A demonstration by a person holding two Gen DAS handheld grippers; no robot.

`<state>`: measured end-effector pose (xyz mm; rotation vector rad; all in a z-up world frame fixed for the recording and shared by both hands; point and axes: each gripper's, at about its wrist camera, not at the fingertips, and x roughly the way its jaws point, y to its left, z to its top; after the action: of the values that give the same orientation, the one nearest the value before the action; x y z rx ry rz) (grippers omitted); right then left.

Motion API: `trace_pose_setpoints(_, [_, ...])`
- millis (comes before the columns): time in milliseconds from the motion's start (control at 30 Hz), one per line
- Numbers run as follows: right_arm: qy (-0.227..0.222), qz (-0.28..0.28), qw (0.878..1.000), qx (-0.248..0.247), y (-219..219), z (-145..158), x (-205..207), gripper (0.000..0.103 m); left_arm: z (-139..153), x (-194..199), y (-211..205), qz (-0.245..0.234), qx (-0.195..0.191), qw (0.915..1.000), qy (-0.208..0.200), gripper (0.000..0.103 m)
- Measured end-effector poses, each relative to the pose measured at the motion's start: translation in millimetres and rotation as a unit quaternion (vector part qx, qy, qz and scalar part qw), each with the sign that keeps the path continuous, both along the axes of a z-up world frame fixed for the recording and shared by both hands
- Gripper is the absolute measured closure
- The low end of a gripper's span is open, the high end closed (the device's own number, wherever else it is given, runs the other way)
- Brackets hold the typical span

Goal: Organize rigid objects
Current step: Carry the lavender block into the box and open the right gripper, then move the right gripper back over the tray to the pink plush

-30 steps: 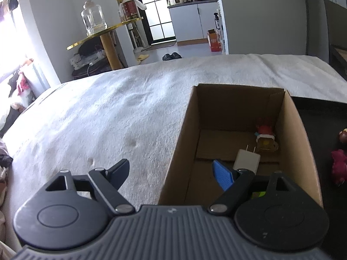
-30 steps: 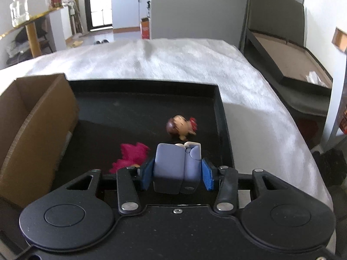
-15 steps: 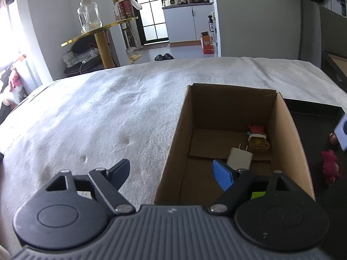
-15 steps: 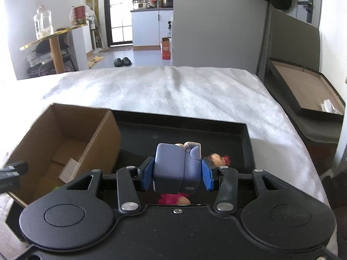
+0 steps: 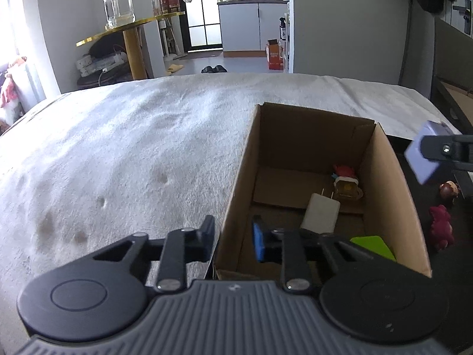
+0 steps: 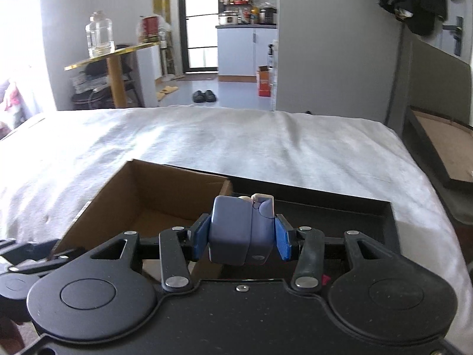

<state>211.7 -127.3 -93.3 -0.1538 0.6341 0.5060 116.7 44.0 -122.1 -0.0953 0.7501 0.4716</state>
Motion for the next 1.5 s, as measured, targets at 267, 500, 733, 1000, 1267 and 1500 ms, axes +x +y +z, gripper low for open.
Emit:
trace_pose_setpoints(267, [0.002, 0.029, 1.0, -0.007, 23, -2, -7, 0.058, -1, -1, 5, 0.002, -0.008, 0.9999, -0.009, 0.089])
trace_pose_setpoints(500, [-0.019, 0.048, 0.998, -0.021, 41, -3, -15, 0.059, -1, -4, 7, 0.002, -0.016, 0.9998, -0.015, 0.089])
trace_pose_setpoints(733, [-0.012, 0.07, 0.997, -0.018, 52, -10, -20, 0.059, -2, -4, 6, 0.002, -0.012, 0.9998, -0.014, 0.089])
trace_pose_setpoints(1000, [-0.013, 0.055, 0.998, -0.026, 46, -14, -17, 0.057, -3, -1, 5, 0.006, -0.012, 0.9999, -0.008, 0.089])
trace_pose_setpoints(1267, [0.002, 0.01, 1.0, -0.006, 12, -12, -13, 0.056, -3, -1, 3, 0.009, -0.008, 0.9999, -0.004, 0.089])
trace_pose_setpoints(1500, [0.023, -0.032, 0.999, -0.013, -27, -20, -8, 0.056, 0, 2, 2, 0.014, -0.016, 0.9998, 0.007, 0.07])
